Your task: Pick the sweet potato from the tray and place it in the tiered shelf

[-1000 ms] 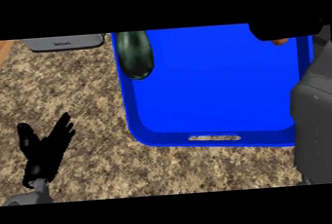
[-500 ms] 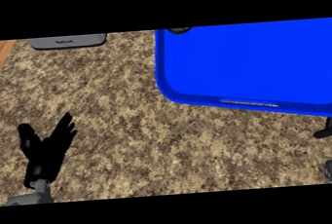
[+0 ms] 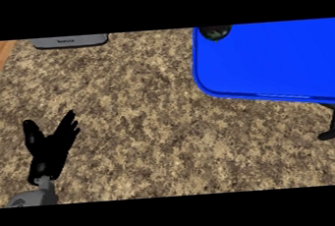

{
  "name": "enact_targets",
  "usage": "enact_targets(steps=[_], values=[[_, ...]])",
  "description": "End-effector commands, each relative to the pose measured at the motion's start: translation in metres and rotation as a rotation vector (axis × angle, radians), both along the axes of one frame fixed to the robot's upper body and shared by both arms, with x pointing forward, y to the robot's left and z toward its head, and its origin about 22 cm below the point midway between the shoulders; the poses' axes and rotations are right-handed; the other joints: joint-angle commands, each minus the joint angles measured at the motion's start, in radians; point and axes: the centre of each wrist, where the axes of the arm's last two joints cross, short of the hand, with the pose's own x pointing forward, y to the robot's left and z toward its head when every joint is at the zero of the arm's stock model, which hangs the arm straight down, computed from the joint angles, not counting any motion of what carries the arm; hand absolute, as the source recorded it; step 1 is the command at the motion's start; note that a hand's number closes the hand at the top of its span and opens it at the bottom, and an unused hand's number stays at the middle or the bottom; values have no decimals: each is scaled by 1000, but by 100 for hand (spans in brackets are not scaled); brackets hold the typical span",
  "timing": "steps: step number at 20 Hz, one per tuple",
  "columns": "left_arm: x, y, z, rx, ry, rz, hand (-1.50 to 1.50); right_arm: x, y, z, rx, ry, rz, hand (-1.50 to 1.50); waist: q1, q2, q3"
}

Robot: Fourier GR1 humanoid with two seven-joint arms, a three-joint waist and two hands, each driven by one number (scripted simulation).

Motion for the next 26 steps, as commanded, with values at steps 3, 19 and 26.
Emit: enact_targets(steps=[3,19,26], values=[[-17,-2,7,6,-9,-8,0,8,-14,-22,3,17,-43,150,5,-1,0],[0,11,-23,-1,-7,8,0,30,-70,-37,-19,-22,24,150,-5,1,0],[-3,10,5,16,17,-4,0,37,-53,-38,-80,77,29,150,4,0,0]])
